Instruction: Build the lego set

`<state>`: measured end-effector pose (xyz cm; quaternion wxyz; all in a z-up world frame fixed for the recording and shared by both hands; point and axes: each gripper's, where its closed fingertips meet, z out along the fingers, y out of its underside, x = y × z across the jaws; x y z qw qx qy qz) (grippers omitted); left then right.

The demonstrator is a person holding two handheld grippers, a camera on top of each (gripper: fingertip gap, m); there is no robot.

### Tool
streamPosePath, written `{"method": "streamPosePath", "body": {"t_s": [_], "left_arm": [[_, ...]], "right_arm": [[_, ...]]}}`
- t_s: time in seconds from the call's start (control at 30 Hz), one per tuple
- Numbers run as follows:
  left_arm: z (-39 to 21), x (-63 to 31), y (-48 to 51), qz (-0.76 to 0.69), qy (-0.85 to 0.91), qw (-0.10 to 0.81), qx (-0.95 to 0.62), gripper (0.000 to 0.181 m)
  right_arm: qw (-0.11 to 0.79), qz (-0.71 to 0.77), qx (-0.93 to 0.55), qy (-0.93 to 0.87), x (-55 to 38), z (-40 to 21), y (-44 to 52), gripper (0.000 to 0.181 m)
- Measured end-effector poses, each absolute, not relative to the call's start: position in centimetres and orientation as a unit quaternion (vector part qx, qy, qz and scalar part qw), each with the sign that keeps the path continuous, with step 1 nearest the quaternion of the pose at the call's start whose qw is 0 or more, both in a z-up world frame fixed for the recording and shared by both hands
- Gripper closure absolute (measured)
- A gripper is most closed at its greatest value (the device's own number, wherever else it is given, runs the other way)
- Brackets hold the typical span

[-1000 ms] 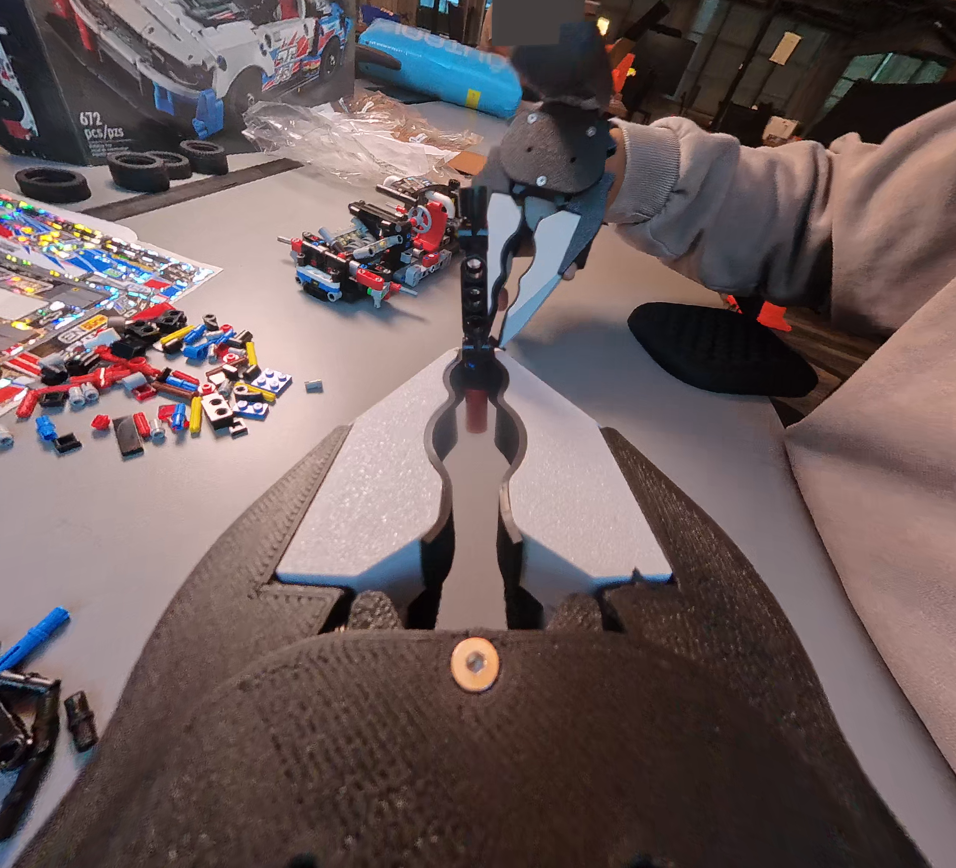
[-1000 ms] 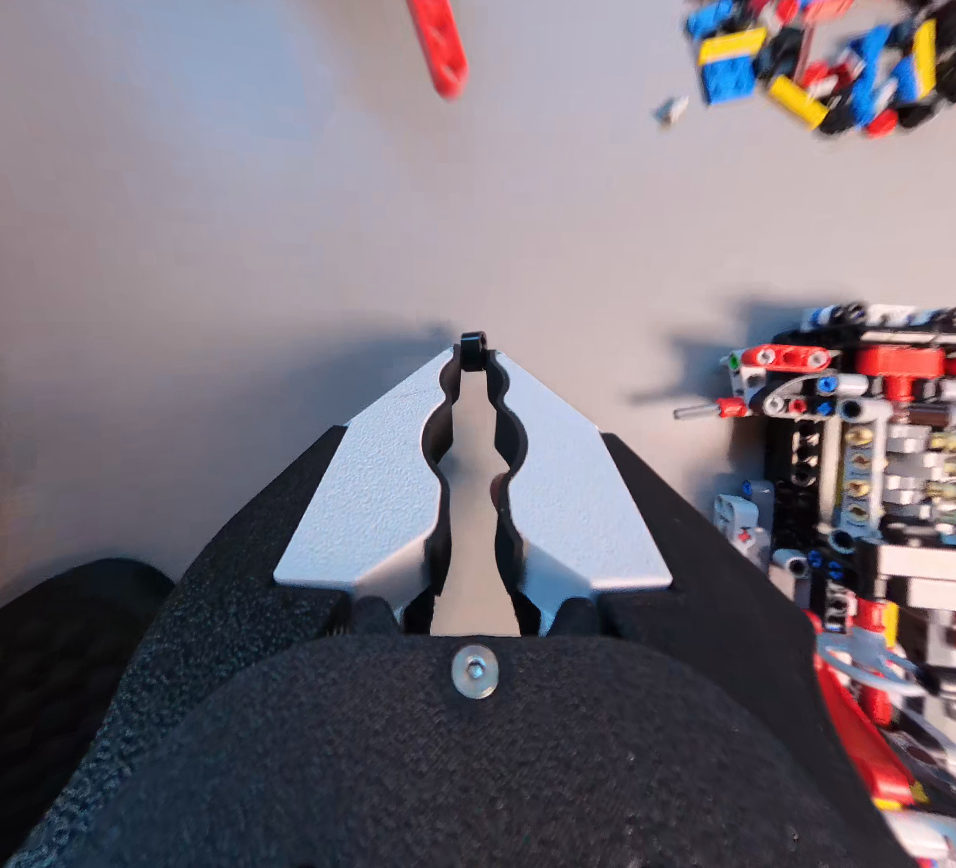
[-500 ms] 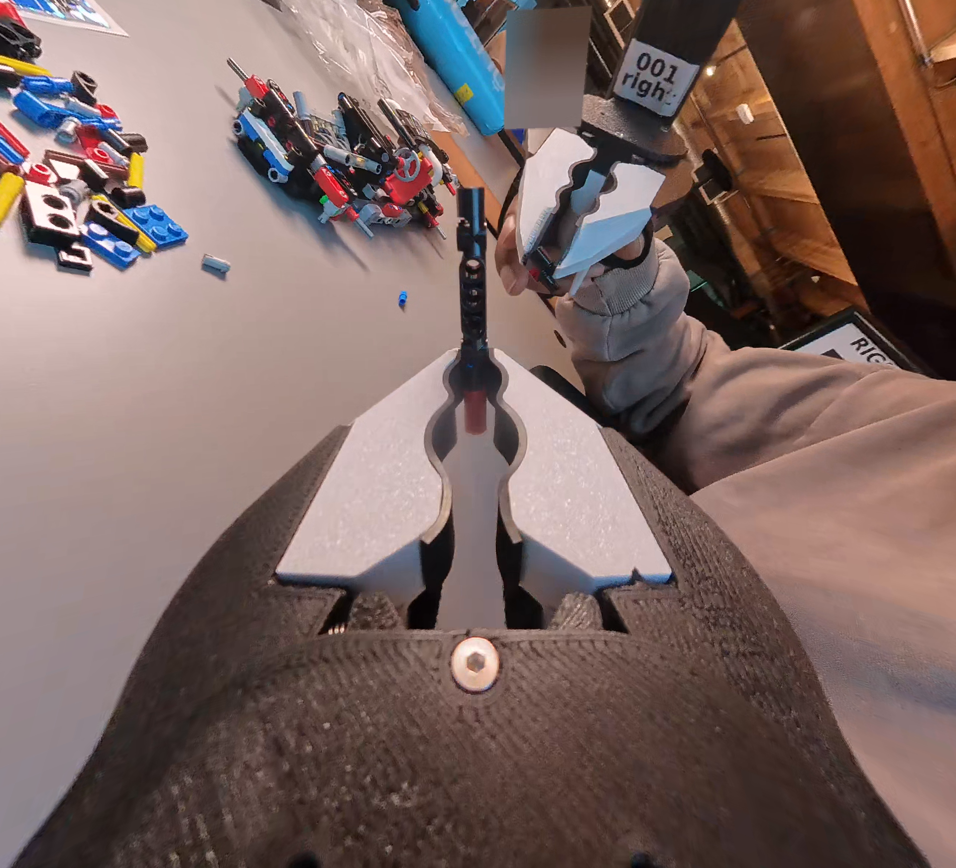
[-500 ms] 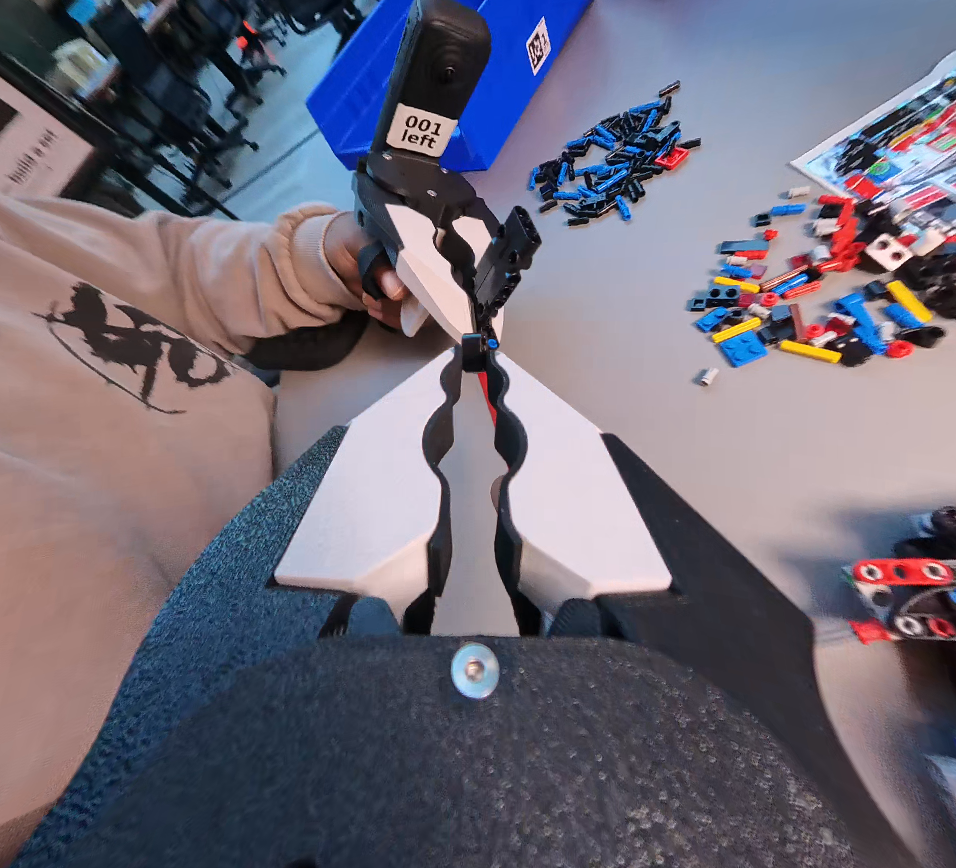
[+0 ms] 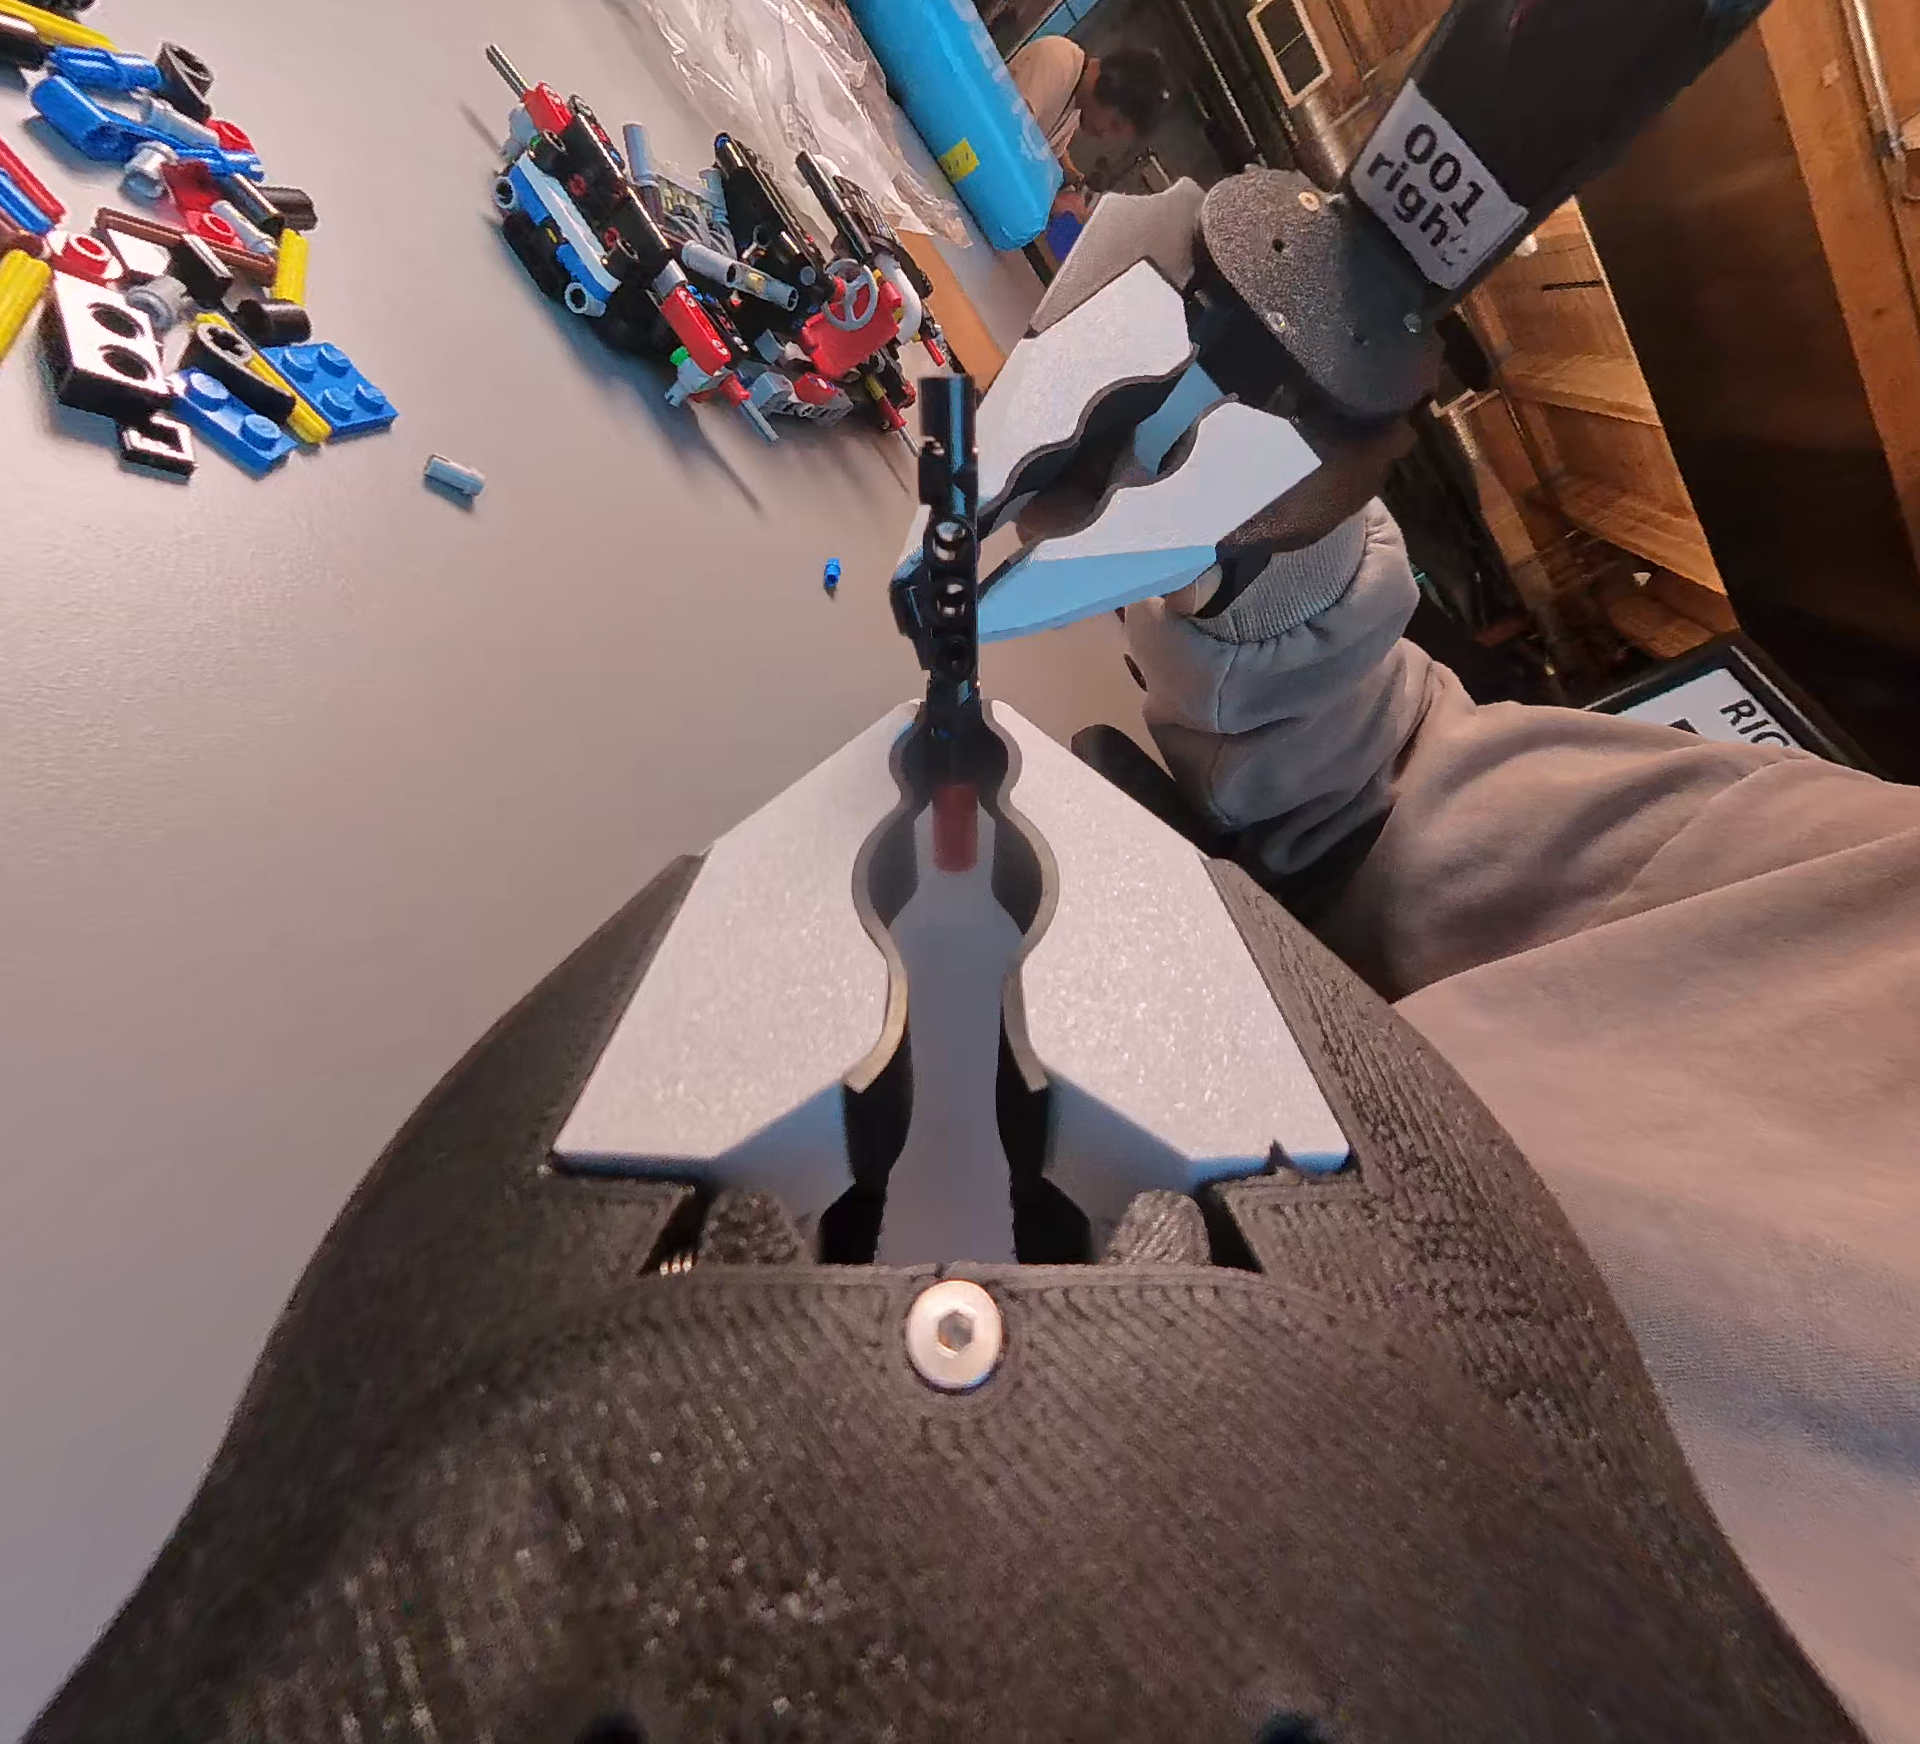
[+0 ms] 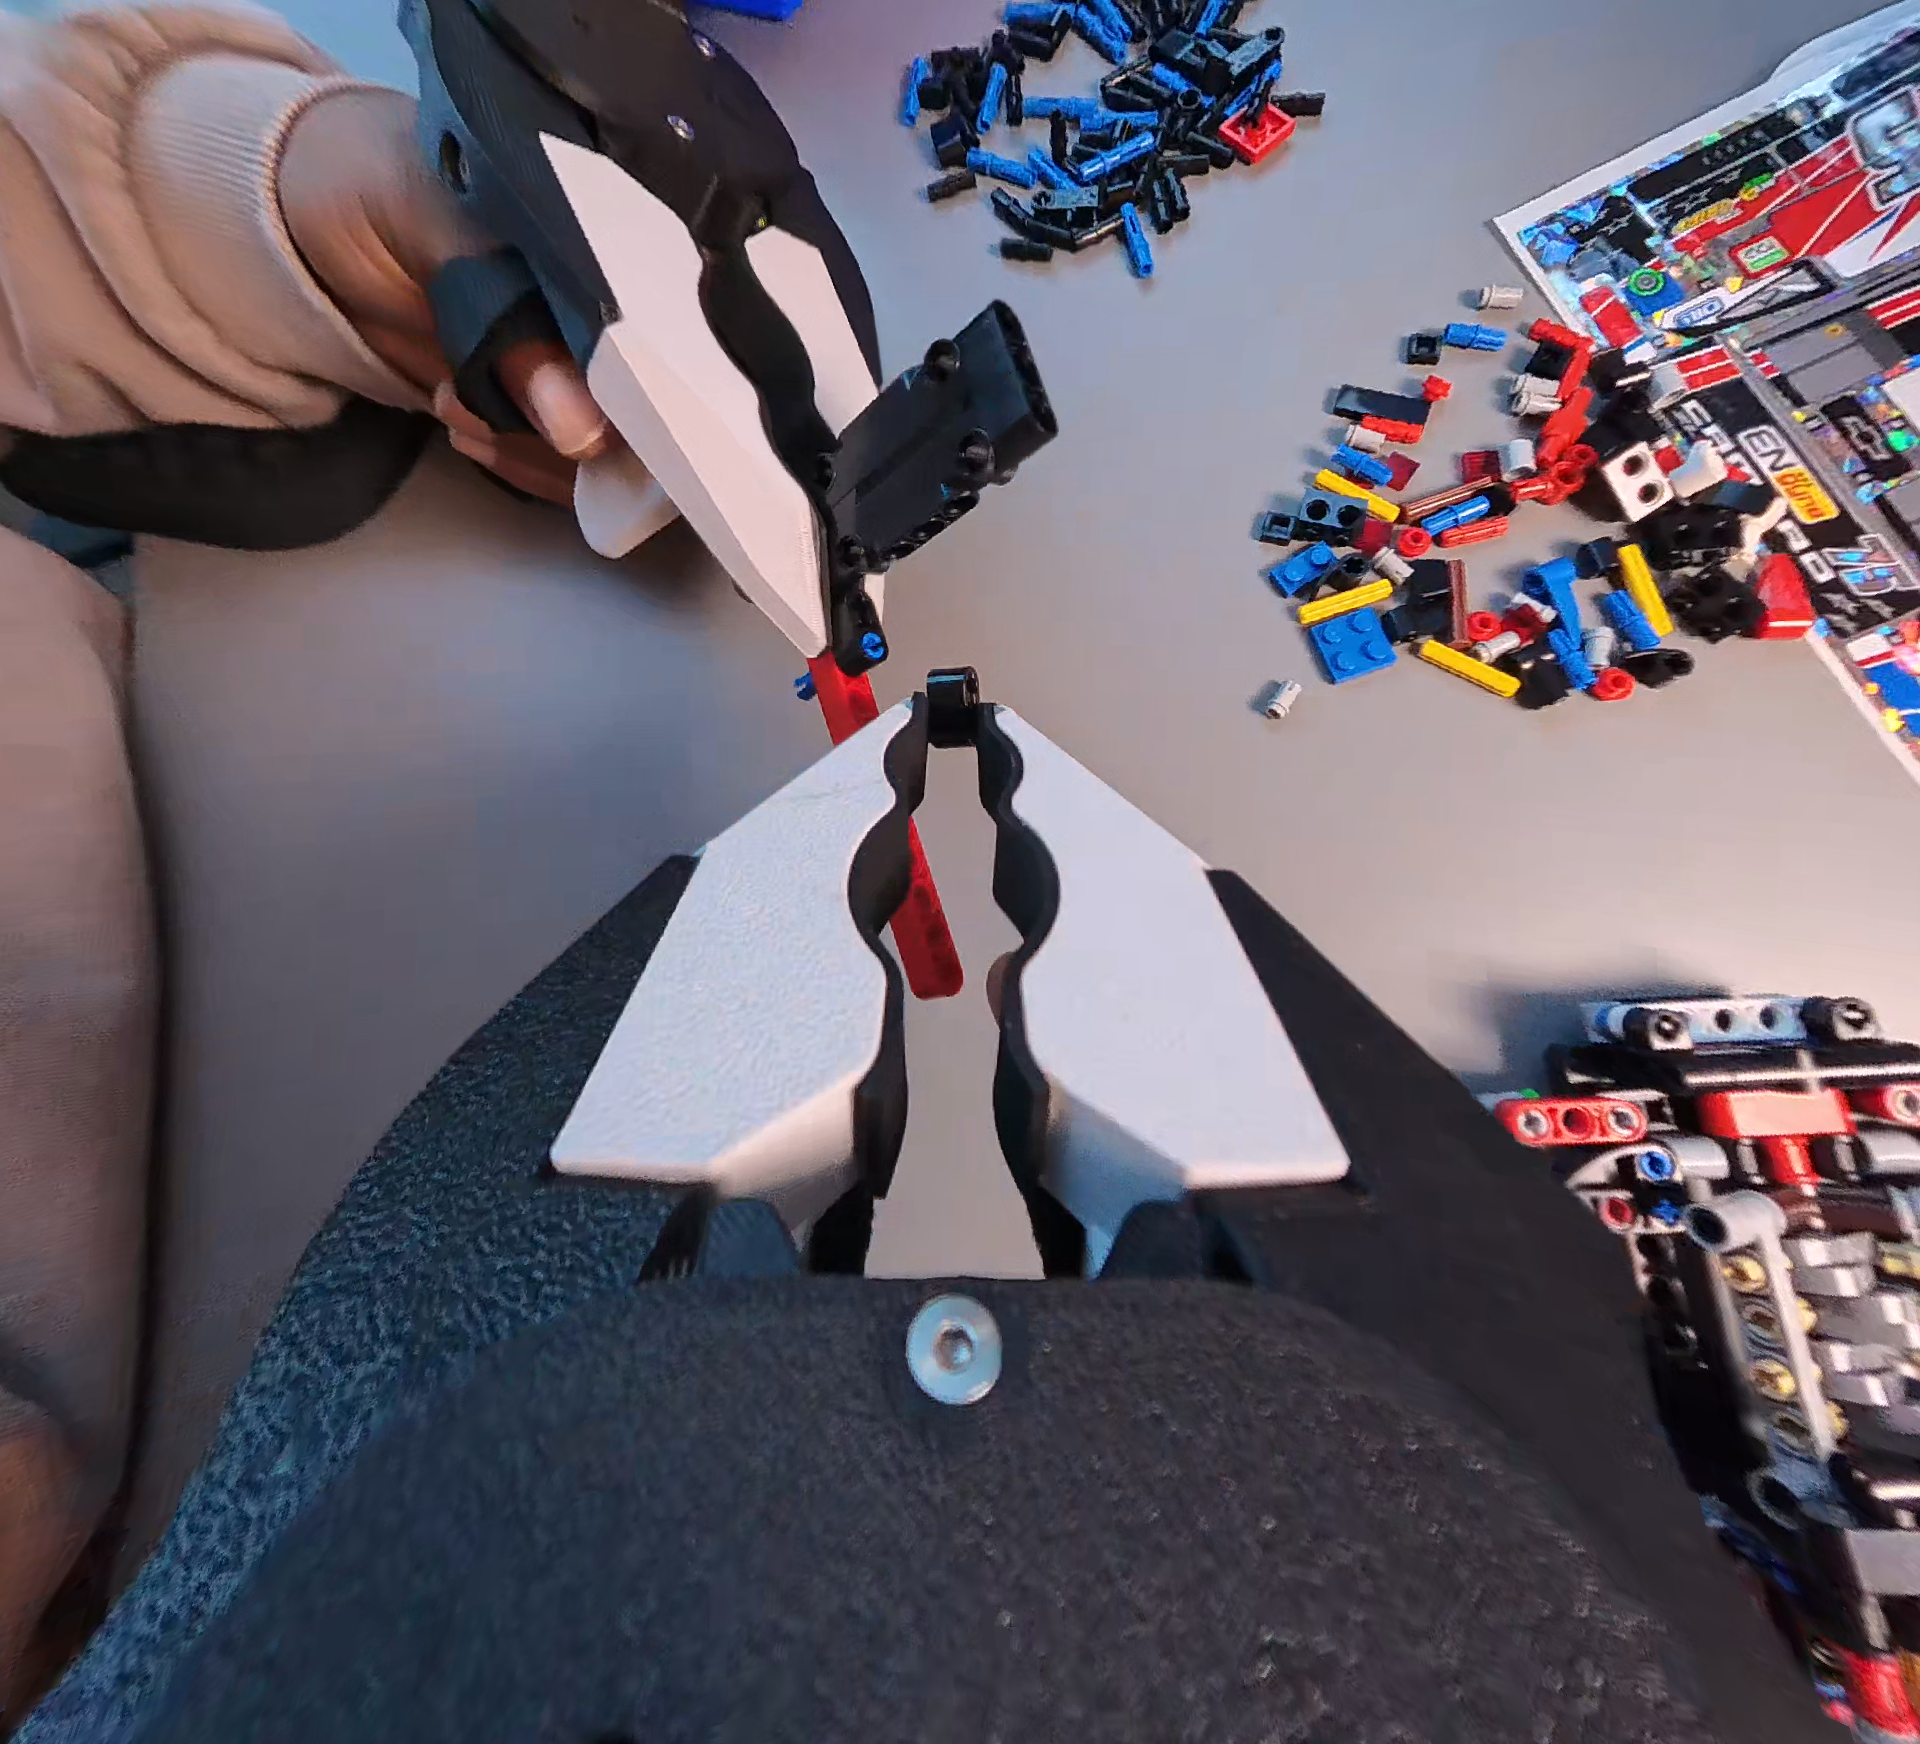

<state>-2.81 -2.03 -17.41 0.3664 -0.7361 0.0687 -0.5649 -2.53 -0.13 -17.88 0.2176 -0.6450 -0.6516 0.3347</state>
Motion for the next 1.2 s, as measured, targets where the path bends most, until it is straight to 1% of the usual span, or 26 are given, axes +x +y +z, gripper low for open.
{"method": "streamPosePath", "body": {"t_s": [0.27,0.7,0.9,1.03,1.07,1.1,1.13,1.17,1.2], "left_arm": [[-17.9,-3.1,-1.7,-0.500,0.108,0.406,-0.757,0.176],[-18.0,-3.1,-1.4,-0.479,0.108,0.416,-0.765,0.176],[-18.4,-3.3,-1.1,-0.457,0.111,0.421,-0.776,0.177],[-18.3,-3.7,-0.8,-0.435,0.109,0.438,-0.779,0.177],[-18.2,-4.1,-0.4,-0.423,0.103,0.449,-0.780,0.176],[-17.4,-4.5,-0.1,-0.436,0.089,0.459,-0.769,0.176],[-16.7,-4.5,0.0,-0.452,0.087,0.461,-0.759,0.176],[-16.6,-4.4,-0.1,-0.442,0.101,0.462,-0.762,0.176],[-16.8,-4.4,-0.1,-0.423,0.111,0.468,-0.768,0.176]], "right_arm": [[0.277,0.274,-0.599,-0.700,-2.7,-17.6,-0.6,0.175],[0.346,0.237,-0.578,-0.700,-2.7,-18.2,-0.2,0.175],[0.400,0.170,-0.538,-0.722,-2.9,-18.5,-0.2,0.175],[0.412,0.201,-0.567,-0.684,-3.0,-18.3,0.0,0.177],[0.409,0.225,-0.566,-0.680,-3.0,-18.3,-0.6,0.181],[0.380,0.251,-0.571,-0.683,-3.0,-19.0,-1.9,0.181],[0.388,0.231,-0.587,-0.672,-3.0,-19.9,-1.6,0.181],[0.418,0.196,-0.578,-0.673,-2.9,-20.5,-1.0,0.181],[0.437,0.198,-0.568,-0.669,-2.9,-20.3,-1.0,0.181]]}}
